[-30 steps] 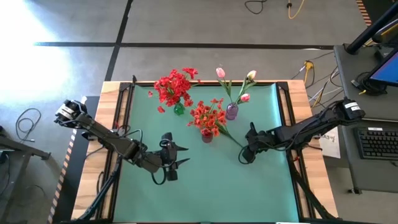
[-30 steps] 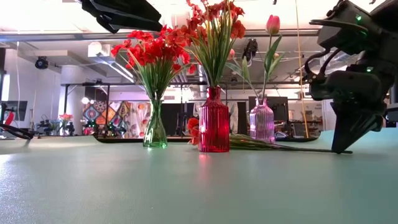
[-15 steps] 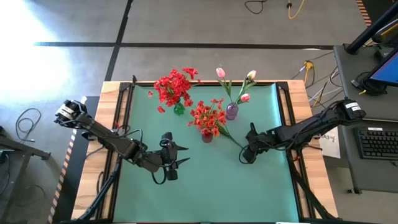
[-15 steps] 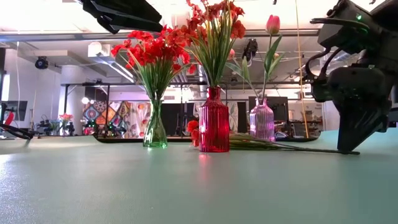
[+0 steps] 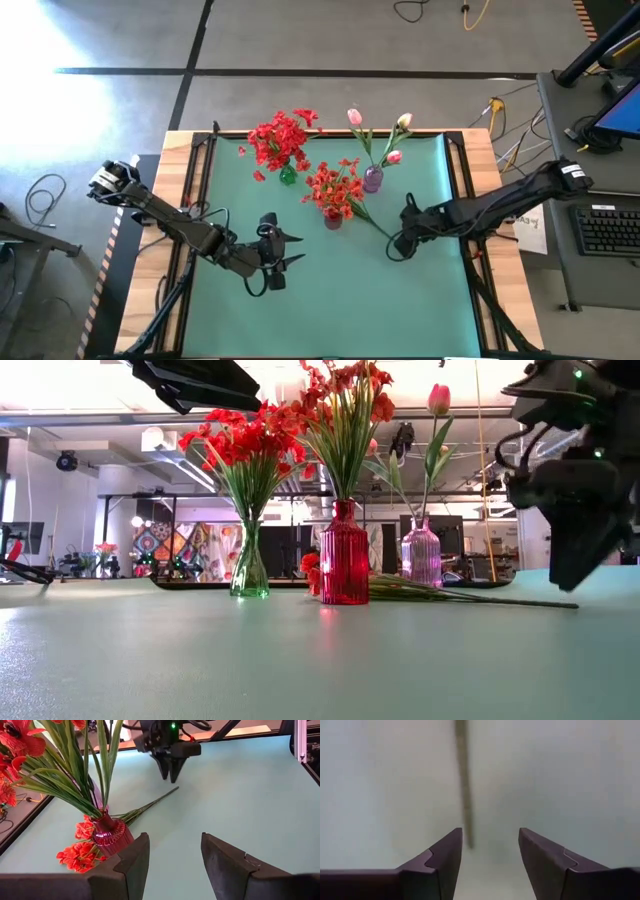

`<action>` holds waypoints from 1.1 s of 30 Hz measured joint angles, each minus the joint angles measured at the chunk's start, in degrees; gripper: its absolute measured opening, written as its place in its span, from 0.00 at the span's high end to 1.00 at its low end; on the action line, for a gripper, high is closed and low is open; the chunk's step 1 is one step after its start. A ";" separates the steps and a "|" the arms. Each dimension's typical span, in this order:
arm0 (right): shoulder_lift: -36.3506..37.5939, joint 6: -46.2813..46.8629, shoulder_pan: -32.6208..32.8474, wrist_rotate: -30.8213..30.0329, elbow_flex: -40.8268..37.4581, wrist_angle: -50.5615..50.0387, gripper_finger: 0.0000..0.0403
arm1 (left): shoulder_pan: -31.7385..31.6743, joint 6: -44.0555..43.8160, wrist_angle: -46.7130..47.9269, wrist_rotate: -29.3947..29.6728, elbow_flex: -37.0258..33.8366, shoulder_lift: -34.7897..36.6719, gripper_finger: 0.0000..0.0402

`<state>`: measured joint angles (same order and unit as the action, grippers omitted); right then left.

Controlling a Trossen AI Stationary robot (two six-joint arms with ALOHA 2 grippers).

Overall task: Sort flowers into vase by color
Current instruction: Put the orange flowers into the red vase

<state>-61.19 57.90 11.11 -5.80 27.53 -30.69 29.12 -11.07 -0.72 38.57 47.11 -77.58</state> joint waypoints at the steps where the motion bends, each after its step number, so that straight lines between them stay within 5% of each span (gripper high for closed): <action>1: 0.00 -0.60 0.00 -0.82 1.16 -2.39 0.54 | 0.00 0.00 -0.01 0.00 0.00 0.00 0.59; 9: -2.32 -9.77 -1.34 -7.61 7.26 0.28 0.49 | -0.09 0.00 -0.15 0.02 0.00 0.00 0.59; 24: -19.59 -37.01 -10.22 -9.65 7.16 31.11 0.39 | -0.09 -0.20 -0.10 -0.02 0.00 0.00 0.59; 33: -25.68 -36.11 -10.67 -12.82 7.39 33.06 0.39 | -0.09 -0.38 -0.08 -0.04 0.00 0.00 0.59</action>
<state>-86.87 21.78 0.45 -18.62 34.92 2.37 29.04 -11.45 -0.80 38.52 47.11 -77.58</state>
